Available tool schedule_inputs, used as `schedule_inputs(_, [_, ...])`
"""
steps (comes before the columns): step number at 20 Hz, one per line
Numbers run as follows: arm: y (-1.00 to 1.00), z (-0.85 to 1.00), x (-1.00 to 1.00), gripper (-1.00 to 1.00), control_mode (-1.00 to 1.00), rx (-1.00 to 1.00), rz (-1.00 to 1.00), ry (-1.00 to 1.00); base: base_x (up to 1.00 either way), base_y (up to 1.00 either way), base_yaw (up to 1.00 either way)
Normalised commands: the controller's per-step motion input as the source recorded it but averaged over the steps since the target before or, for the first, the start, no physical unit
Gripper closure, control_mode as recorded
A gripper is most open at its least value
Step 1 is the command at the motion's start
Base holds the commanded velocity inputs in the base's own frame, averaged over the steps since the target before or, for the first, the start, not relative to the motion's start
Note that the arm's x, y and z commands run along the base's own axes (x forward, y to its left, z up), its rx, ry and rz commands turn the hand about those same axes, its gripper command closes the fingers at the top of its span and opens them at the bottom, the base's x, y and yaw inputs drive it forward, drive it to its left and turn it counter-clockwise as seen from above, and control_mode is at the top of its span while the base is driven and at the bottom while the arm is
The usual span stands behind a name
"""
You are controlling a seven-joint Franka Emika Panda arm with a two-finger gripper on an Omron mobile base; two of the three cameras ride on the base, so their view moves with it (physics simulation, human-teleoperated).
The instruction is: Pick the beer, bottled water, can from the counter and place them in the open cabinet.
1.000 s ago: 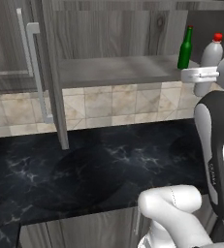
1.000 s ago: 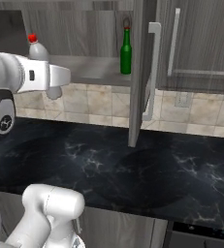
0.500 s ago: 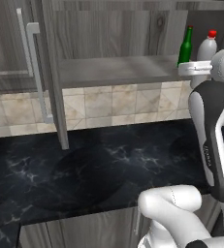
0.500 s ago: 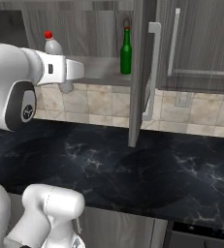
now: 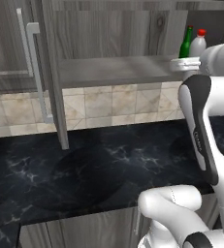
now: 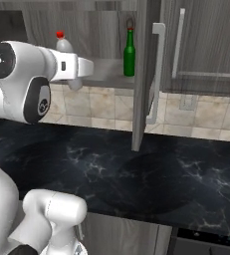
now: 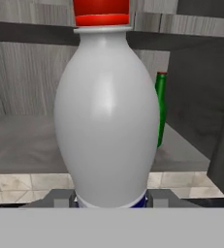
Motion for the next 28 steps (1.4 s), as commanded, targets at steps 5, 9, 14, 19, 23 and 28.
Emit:
schedule_inputs(5, [-0.04, 0.0, 0.43, 1.0, -1.0, 0.0, 0.0, 0.0, 0.0, 0.0, 0.0])
schedule_inputs(9, [-0.01, 0.0, 0.42, 1.0, -1.0, 0.0, 0.0, 0.0, 0.0, 0.0, 0.0])
schedule_inputs(14, [0.0, -0.04, 0.4, 1.0, -1.0, 0.0, 0.0, 0.0, 0.0, 0.0, 0.0])
schedule_inputs(19, [0.0, -0.03, 0.42, 1.0, -1.0, 0.0, 0.0, 0.0, 0.0, 0.0, 0.0])
schedule_inputs(23, [0.0, -0.04, 0.42, 1.0, -1.0, 0.0, 0.0, 0.0, 0.0, 0.0, 0.0])
schedule_inputs(28, [0.0, -0.06, 0.42, 1.0, -1.0, 0.0, 0.0, 0.0, 0.0, 0.0, 0.0])
